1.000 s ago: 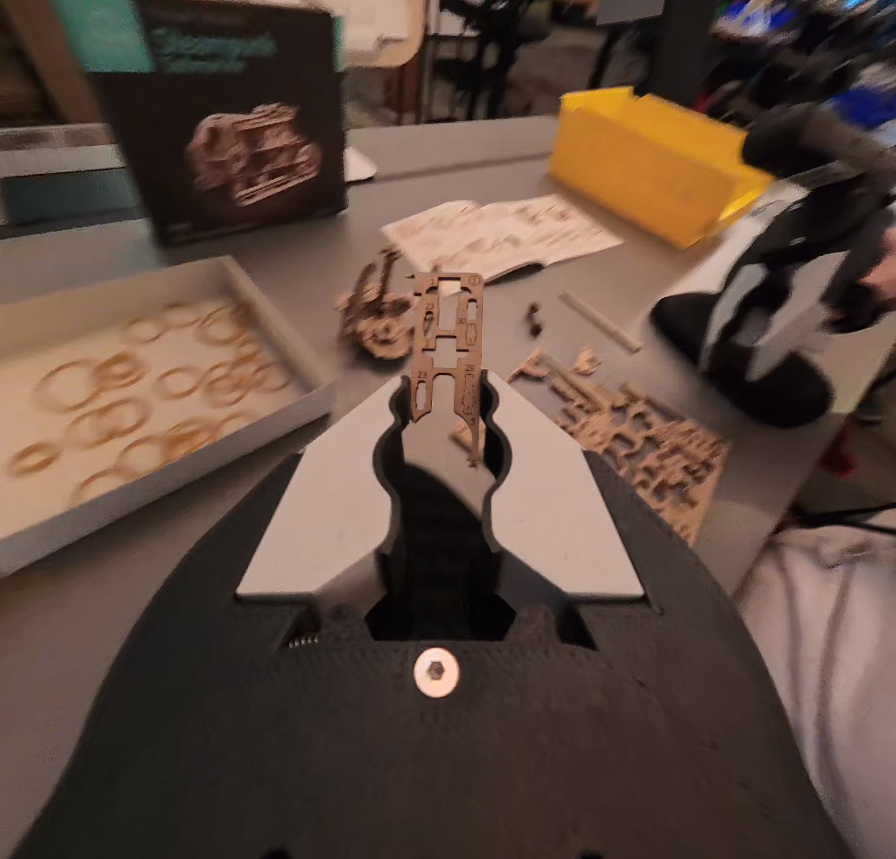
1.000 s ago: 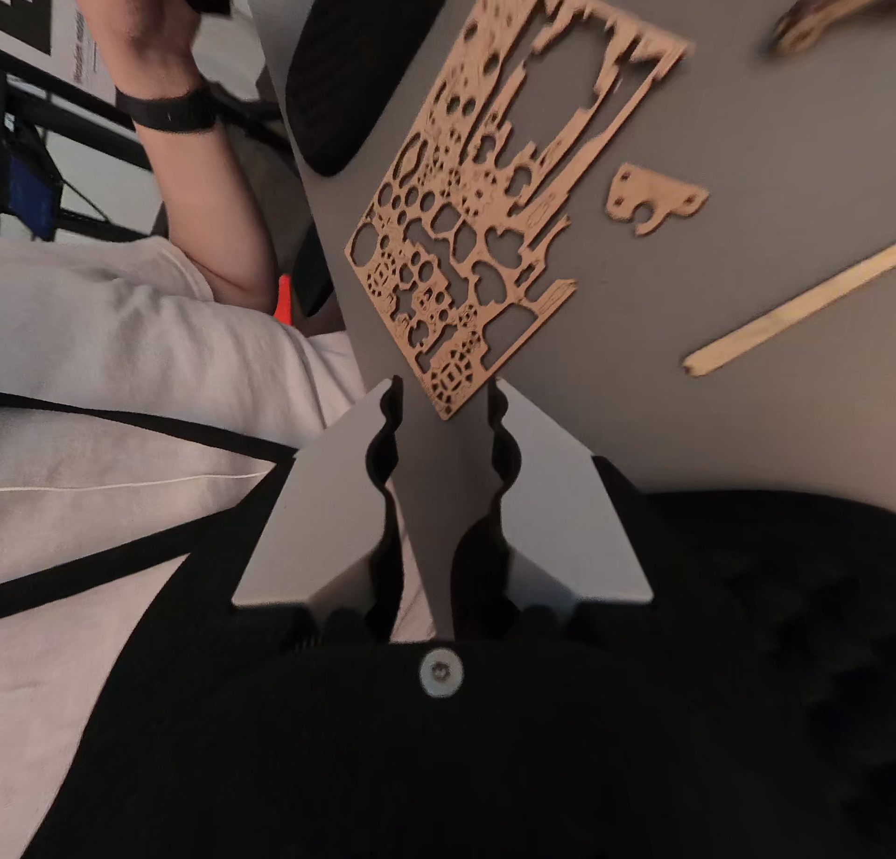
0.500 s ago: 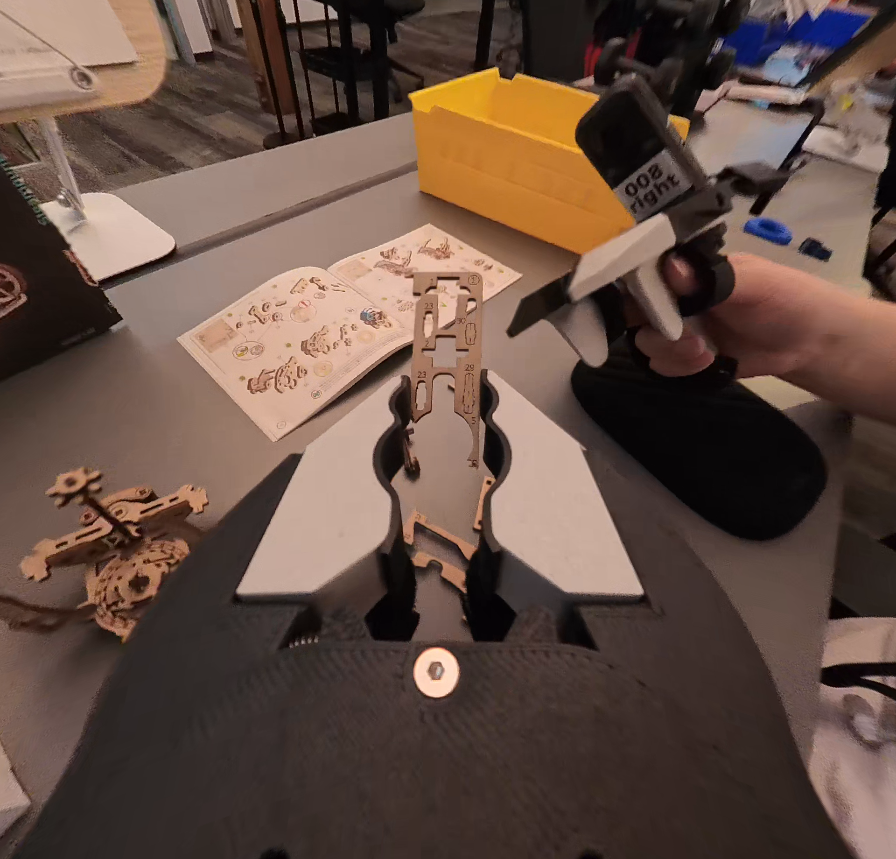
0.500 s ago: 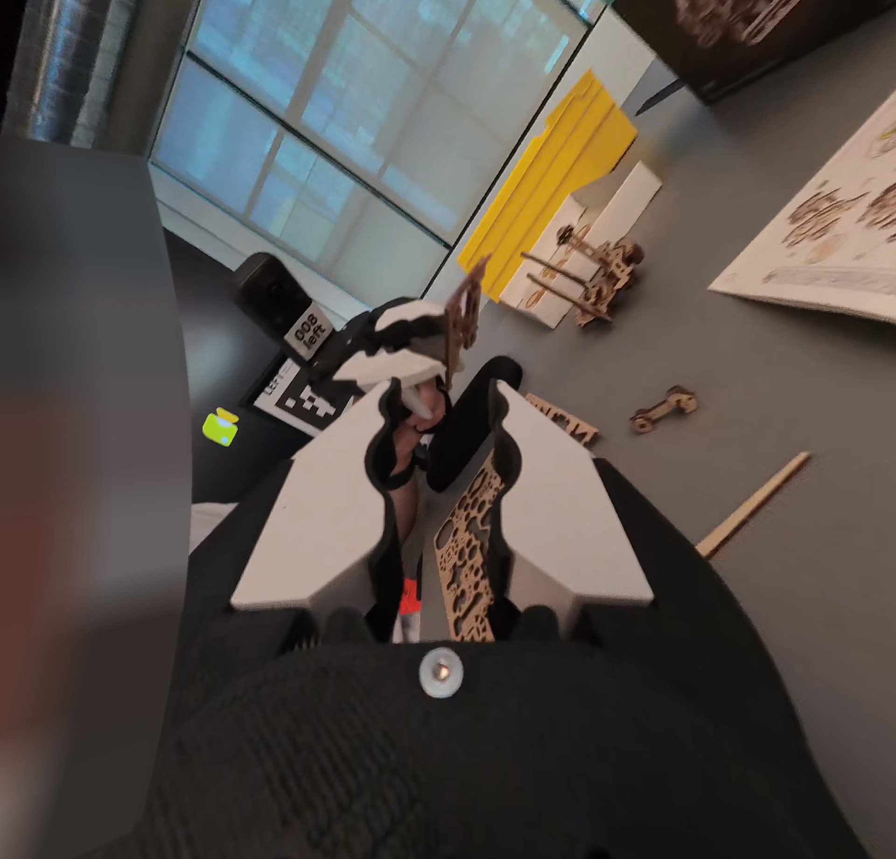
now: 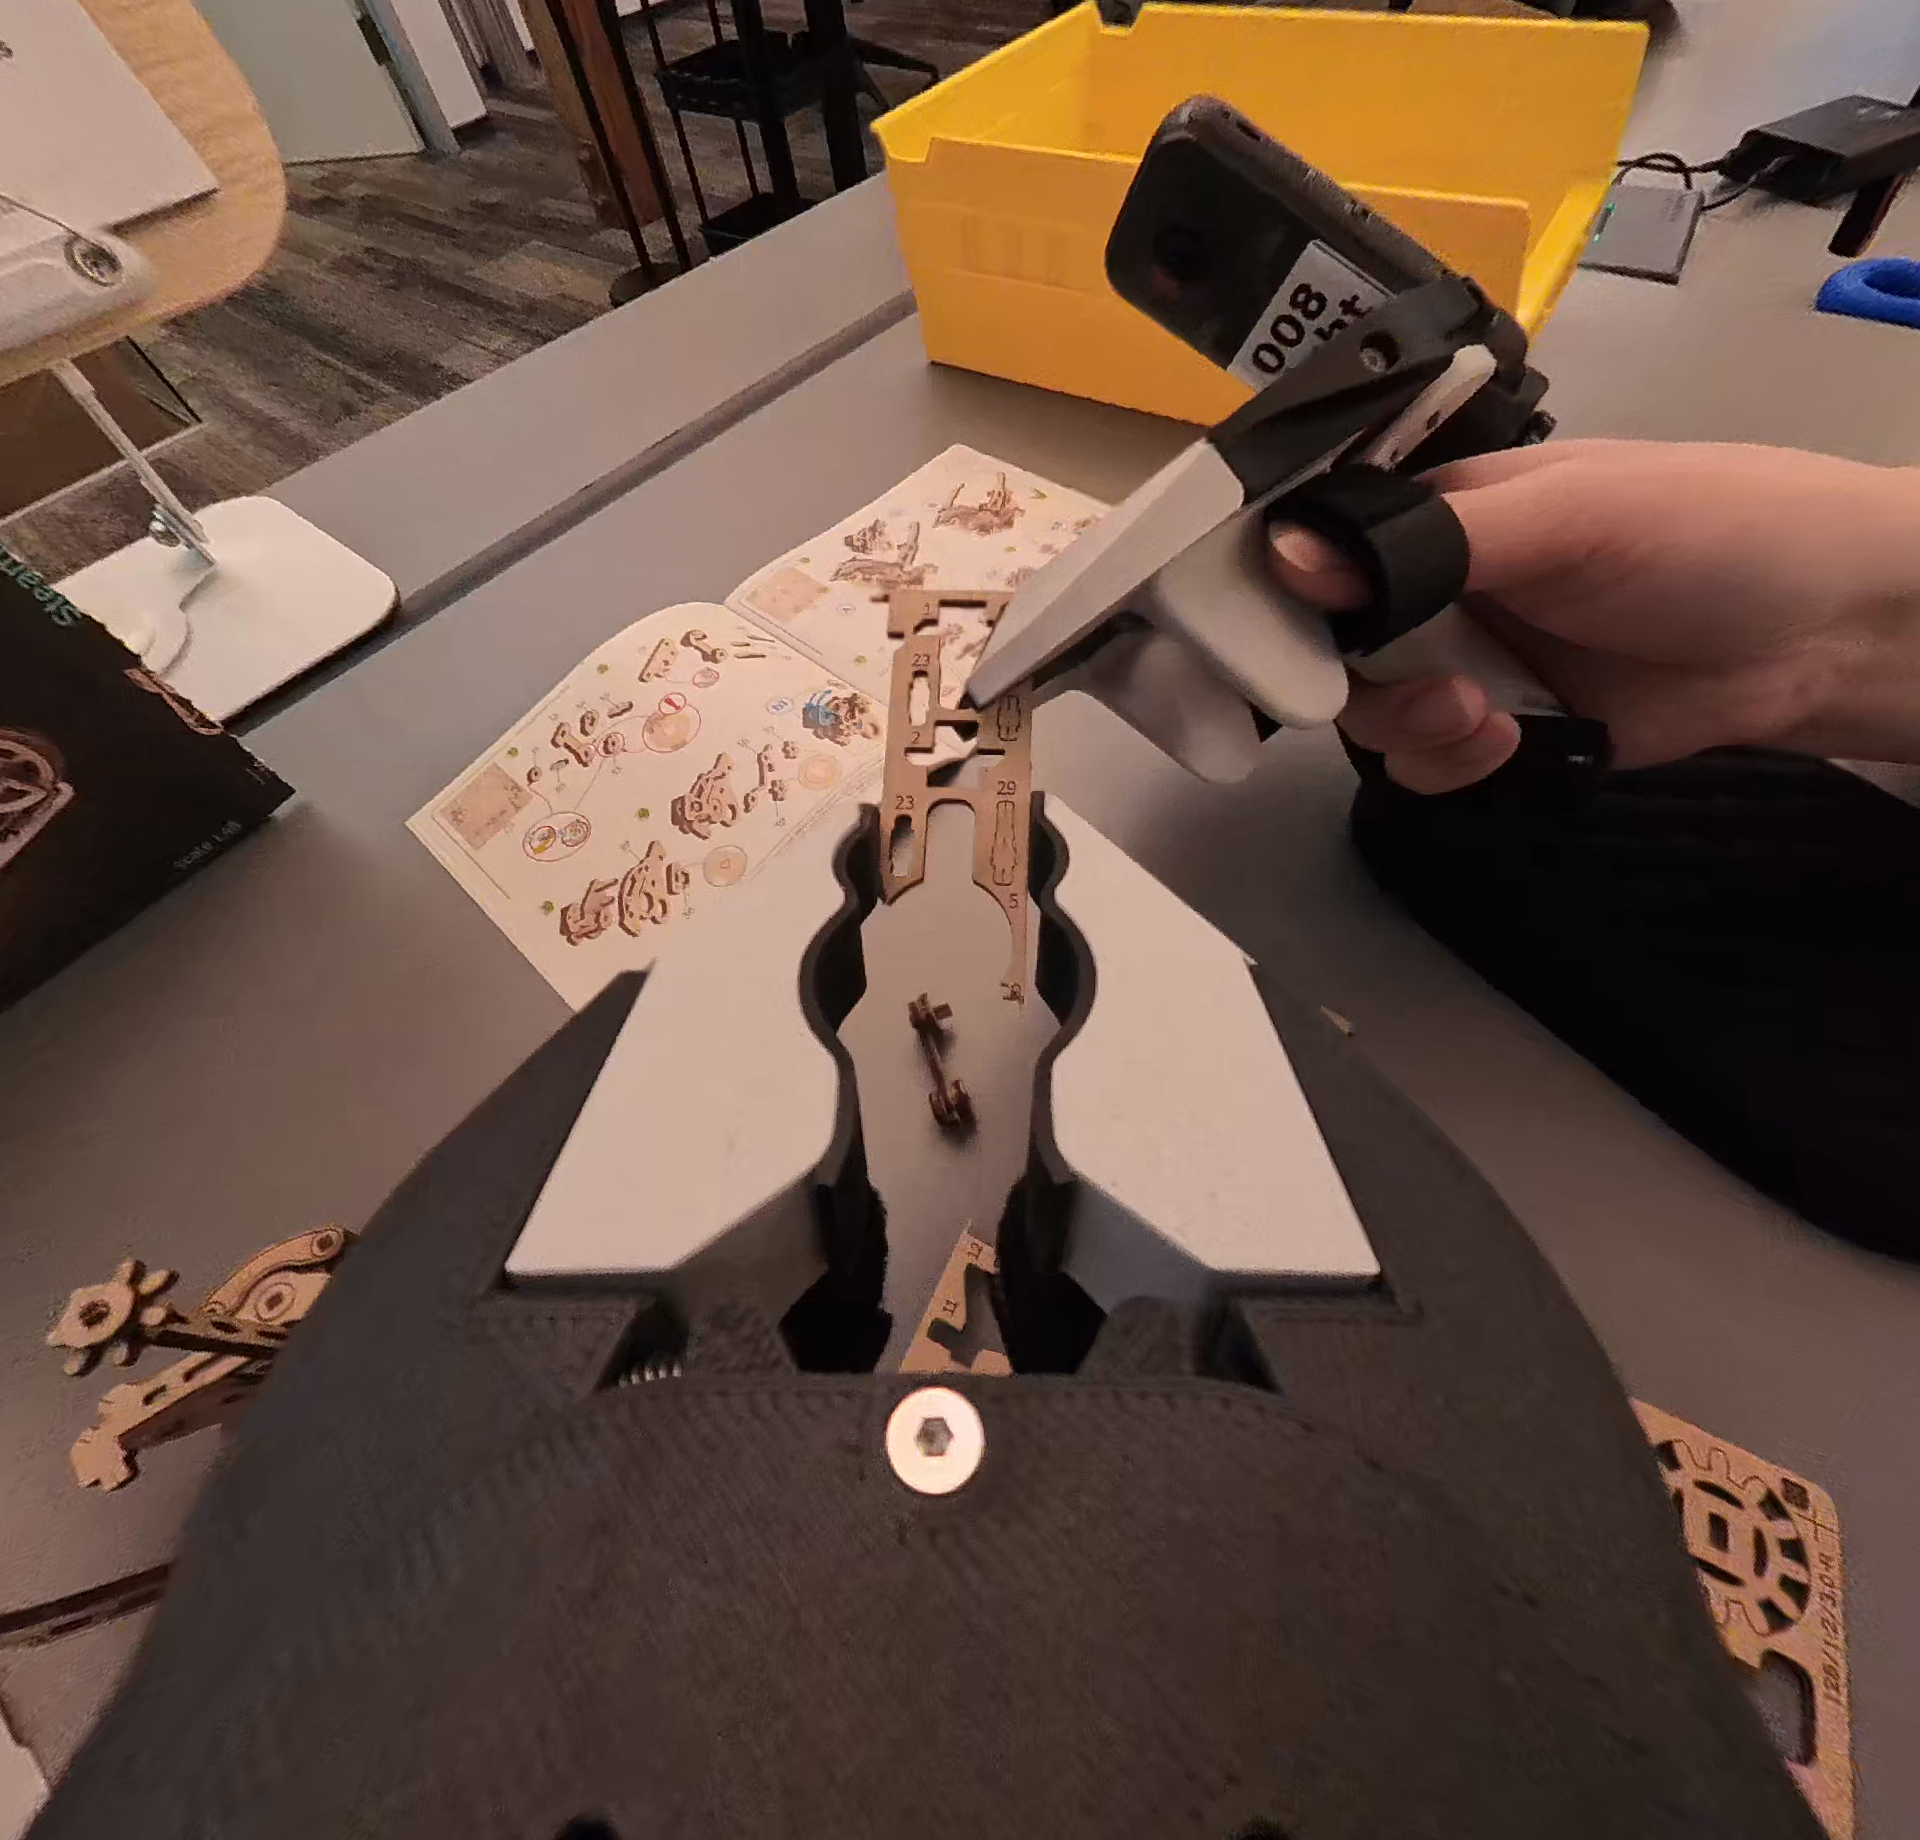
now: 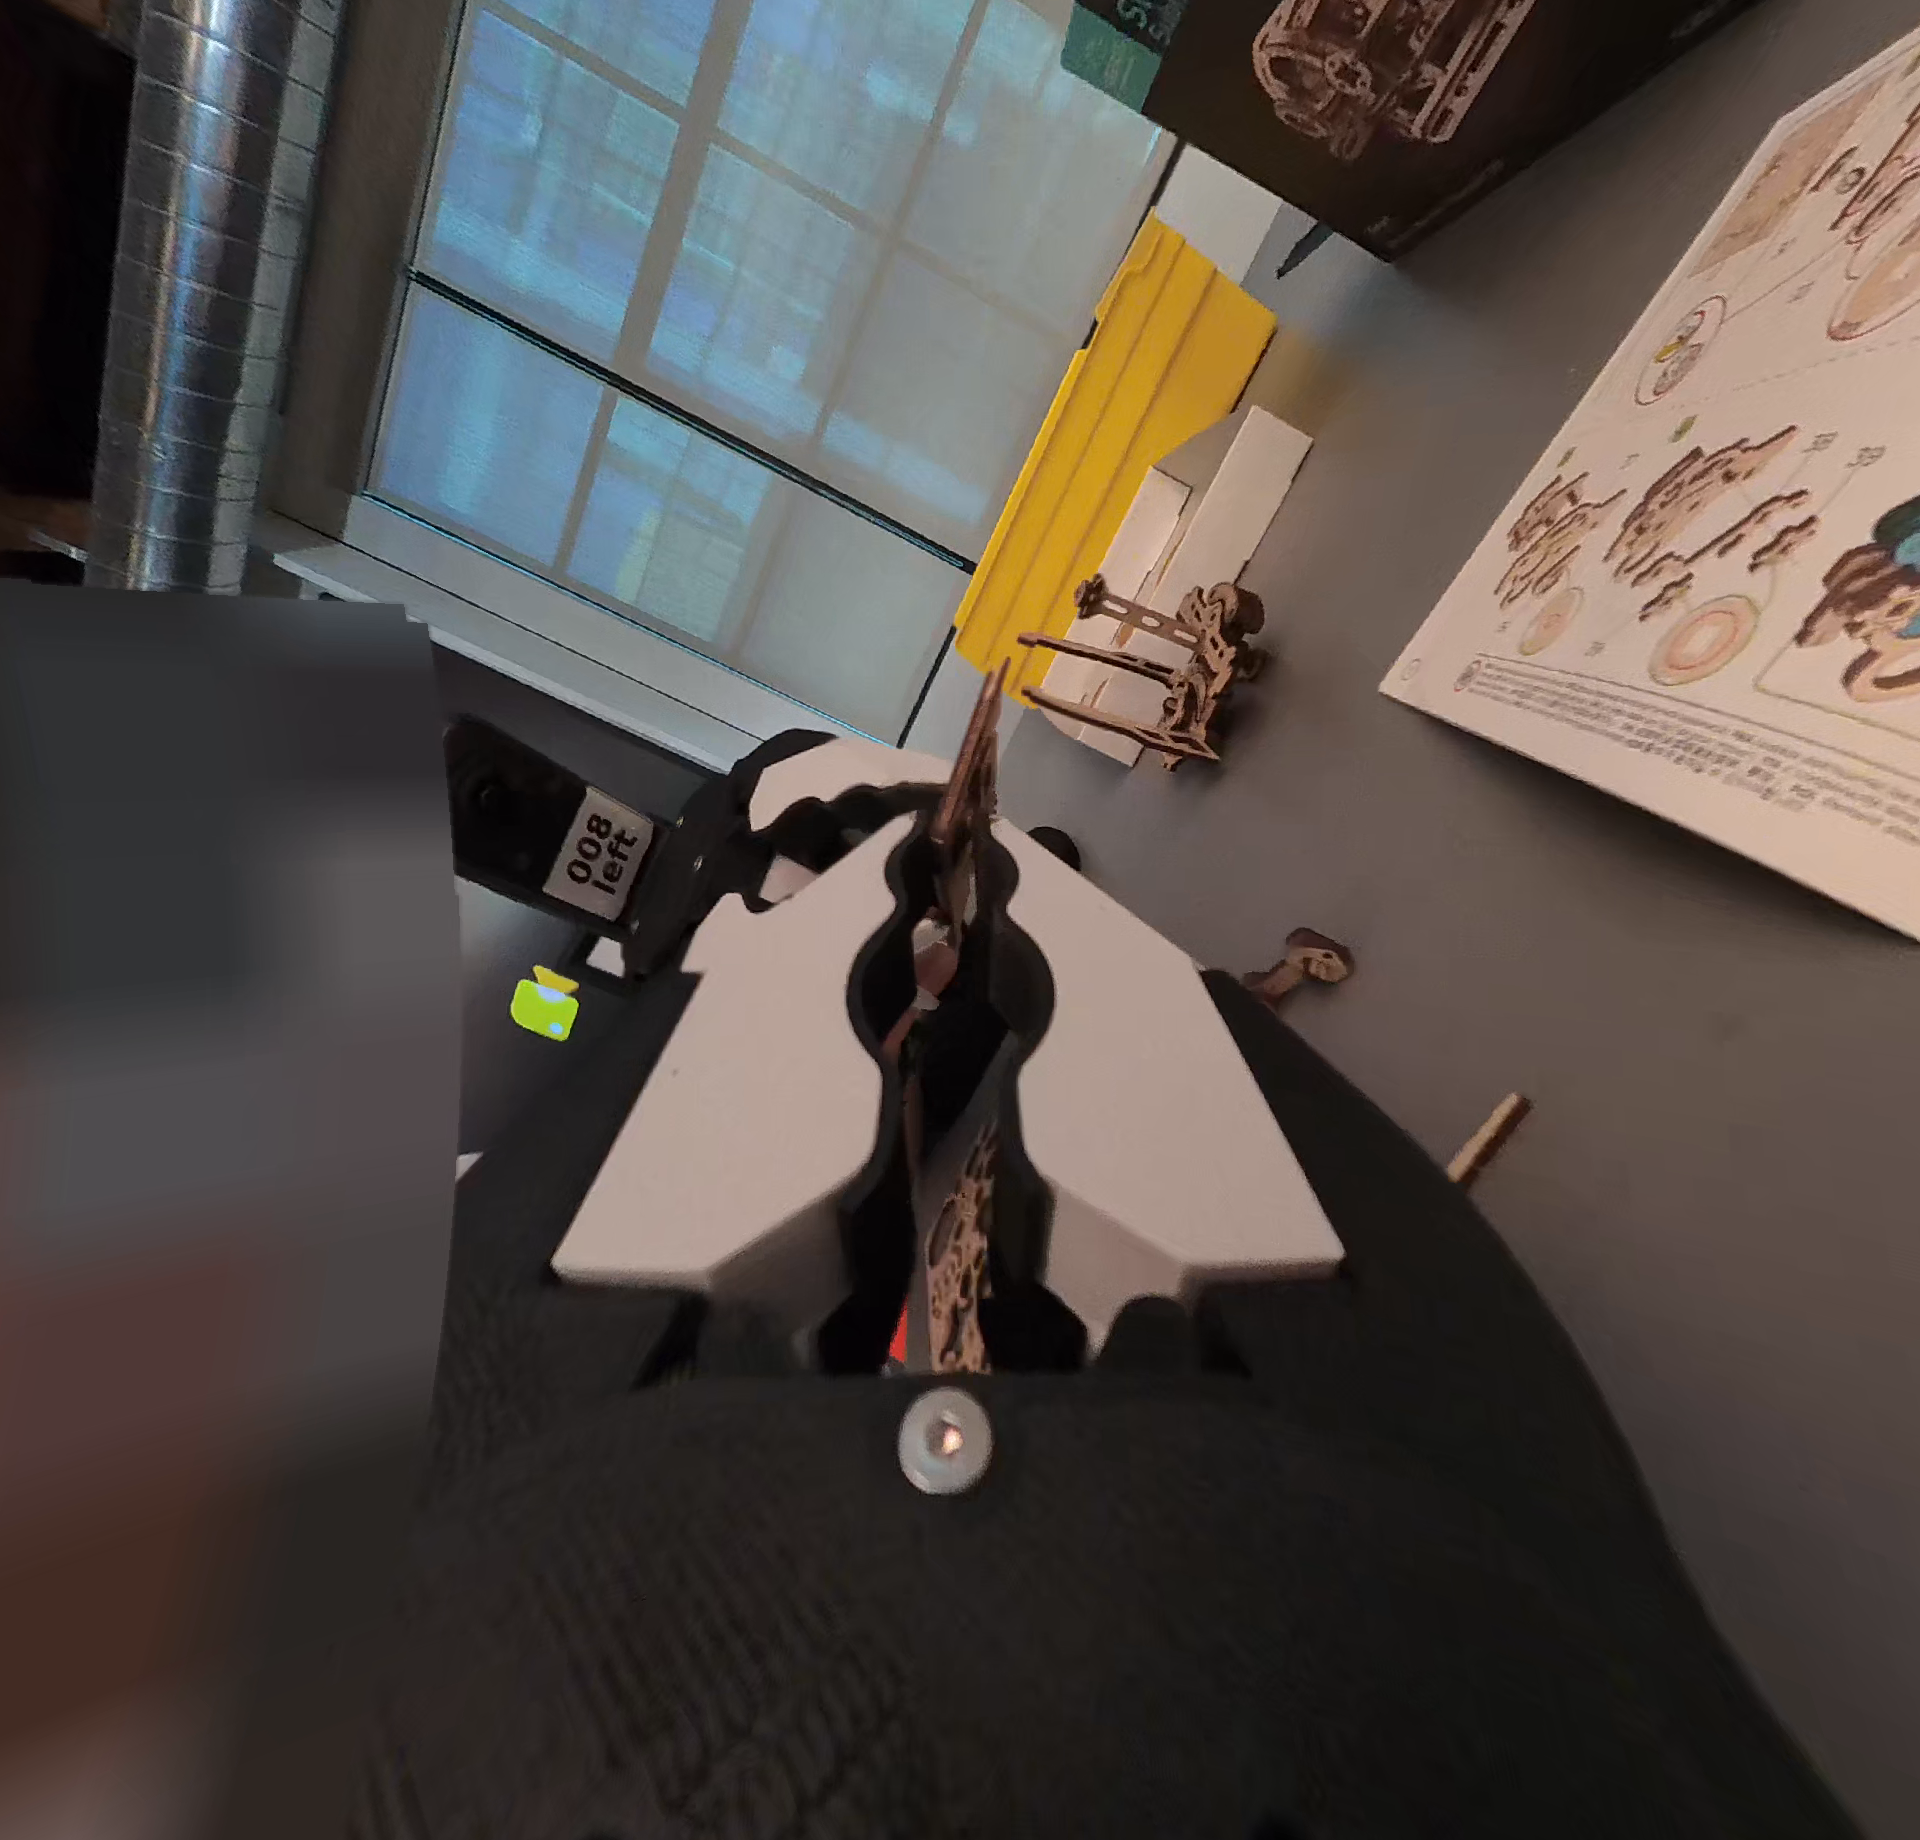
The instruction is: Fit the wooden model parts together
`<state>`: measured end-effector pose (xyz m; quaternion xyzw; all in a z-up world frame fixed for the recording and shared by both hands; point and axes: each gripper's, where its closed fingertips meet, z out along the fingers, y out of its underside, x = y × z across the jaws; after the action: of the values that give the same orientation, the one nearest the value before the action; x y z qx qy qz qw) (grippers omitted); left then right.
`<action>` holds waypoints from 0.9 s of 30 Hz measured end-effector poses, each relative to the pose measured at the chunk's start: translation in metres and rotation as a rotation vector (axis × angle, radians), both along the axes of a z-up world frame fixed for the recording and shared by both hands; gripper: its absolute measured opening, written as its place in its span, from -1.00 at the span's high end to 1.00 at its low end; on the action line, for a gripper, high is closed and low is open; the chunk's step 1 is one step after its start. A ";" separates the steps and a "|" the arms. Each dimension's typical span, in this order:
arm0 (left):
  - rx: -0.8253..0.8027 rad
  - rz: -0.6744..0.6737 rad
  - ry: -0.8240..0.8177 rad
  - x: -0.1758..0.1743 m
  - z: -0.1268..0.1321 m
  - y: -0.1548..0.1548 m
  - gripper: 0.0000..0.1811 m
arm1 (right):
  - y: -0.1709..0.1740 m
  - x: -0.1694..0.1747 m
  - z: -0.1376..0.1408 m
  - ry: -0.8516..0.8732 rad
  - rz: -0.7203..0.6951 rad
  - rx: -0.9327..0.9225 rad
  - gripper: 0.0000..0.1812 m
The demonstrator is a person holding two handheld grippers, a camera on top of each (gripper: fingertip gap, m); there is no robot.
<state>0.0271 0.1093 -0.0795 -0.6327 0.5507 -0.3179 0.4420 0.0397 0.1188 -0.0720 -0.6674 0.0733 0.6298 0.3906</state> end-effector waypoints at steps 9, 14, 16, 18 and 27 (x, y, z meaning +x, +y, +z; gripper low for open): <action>-0.351 -0.255 0.047 0.002 -0.006 -0.018 0.67 | -0.017 0.009 -0.009 -0.056 0.126 0.021 1.00; -0.733 -0.459 0.083 0.013 -0.012 -0.040 0.79 | -0.032 0.010 -0.014 -0.197 0.181 0.055 1.00; -0.779 -0.509 0.105 0.015 -0.017 -0.045 0.95 | -0.038 0.007 -0.013 -0.196 0.197 0.074 1.00; -0.759 -0.530 0.125 0.015 -0.023 -0.047 0.98 | -0.039 0.007 -0.017 -0.212 0.197 0.092 1.00; -0.789 -0.402 -0.121 0.020 -0.003 -0.023 1.00 | -0.027 0.023 -0.001 -0.170 0.043 0.265 0.82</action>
<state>0.0474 0.0863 -0.0825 -0.6138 0.4723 -0.6196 0.1274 0.0627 0.0922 -0.0735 -0.6621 -0.0582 0.5836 0.4665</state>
